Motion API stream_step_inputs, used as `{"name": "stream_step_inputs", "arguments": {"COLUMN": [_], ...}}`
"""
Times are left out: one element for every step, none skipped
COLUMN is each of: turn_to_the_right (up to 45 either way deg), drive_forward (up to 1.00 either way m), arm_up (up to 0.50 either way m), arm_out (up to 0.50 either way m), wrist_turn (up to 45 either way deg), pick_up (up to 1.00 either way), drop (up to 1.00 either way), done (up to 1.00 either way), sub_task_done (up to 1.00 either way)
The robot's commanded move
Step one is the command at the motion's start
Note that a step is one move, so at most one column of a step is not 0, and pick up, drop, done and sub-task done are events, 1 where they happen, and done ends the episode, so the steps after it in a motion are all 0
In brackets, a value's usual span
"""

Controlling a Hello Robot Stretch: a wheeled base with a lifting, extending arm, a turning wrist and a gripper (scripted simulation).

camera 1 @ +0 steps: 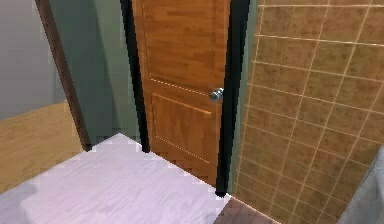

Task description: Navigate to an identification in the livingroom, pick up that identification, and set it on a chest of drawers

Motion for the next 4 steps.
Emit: {"name": "stream_step_inputs", "arguments": {"turn_to_the_right": [0.0, 0.0, 0.0, 0.0], "drive_forward": [0.0, 0.0, 0.0, 0.0], "arm_up": [0.38, 0.0, 0.0, 0.0], "arm_out": [0.0, 0.16, 0.0, 0.0], "wrist_turn": [0.0, 0.0, 45.0, 45.0], "pick_up": [0.0, 0.0, 0.0, 0.0], "drop": [0.0, 0.0, 0.0, 0.0], "done": [0.0, 0.0, 0.0, 0.0], "sub_task_done": [0.0, 0.0, 0.0, 0.0]}}
